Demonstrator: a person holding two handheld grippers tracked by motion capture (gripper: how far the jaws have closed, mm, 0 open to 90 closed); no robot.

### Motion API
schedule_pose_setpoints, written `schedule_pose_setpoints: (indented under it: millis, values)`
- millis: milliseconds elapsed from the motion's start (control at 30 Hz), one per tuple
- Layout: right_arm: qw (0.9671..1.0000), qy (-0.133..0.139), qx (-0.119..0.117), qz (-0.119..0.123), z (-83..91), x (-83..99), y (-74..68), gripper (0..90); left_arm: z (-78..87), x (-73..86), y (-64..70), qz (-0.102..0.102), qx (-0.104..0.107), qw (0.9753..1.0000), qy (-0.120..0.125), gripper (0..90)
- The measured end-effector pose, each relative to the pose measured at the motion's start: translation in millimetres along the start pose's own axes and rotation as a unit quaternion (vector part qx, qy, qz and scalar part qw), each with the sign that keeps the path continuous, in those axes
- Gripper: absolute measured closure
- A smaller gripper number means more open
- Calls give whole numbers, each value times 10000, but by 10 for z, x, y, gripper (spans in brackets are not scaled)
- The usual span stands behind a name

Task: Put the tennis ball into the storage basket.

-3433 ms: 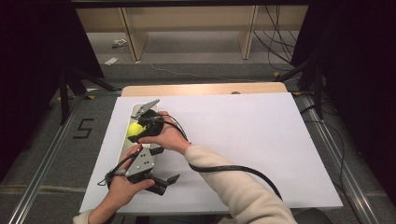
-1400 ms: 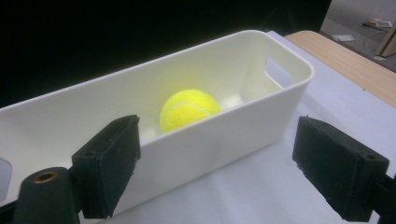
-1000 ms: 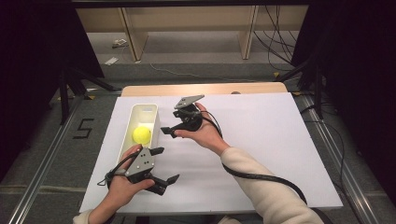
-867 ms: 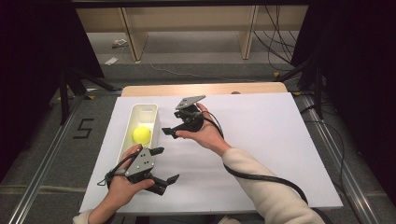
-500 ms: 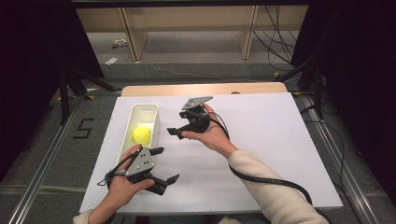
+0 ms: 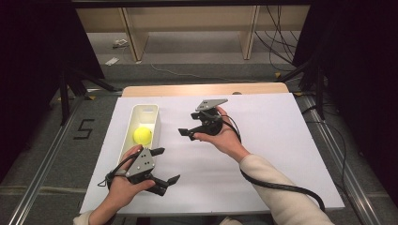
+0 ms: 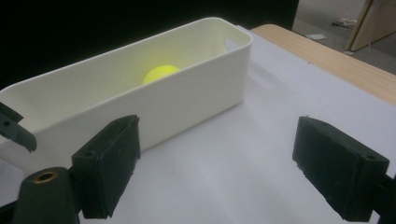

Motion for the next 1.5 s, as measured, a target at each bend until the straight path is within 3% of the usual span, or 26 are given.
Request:
schedule_pose_setpoints:
  millis: [667, 1033, 1500]
  values:
    - [9980, 247, 483, -317, 742, 367, 257, 157, -7, 4, 3, 5, -16, 10000, -16, 0]
    - [9953, 332, 787, -448, 1147, 568, 312, 157, -4, 7, -4, 15, -33, 10000, -13, 0]
    - [9932, 299, 983, -543, 1460, 800, 305, 157, -4, 13, -10, 55, -55, 10000, -8, 0]
Point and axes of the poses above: each handheld gripper's, and its own axes: z roughly backward along the jaws, x roughly out of its underside, y roughly to its right, the point moved 4 cm from there along -z, roughly forward along the jaws
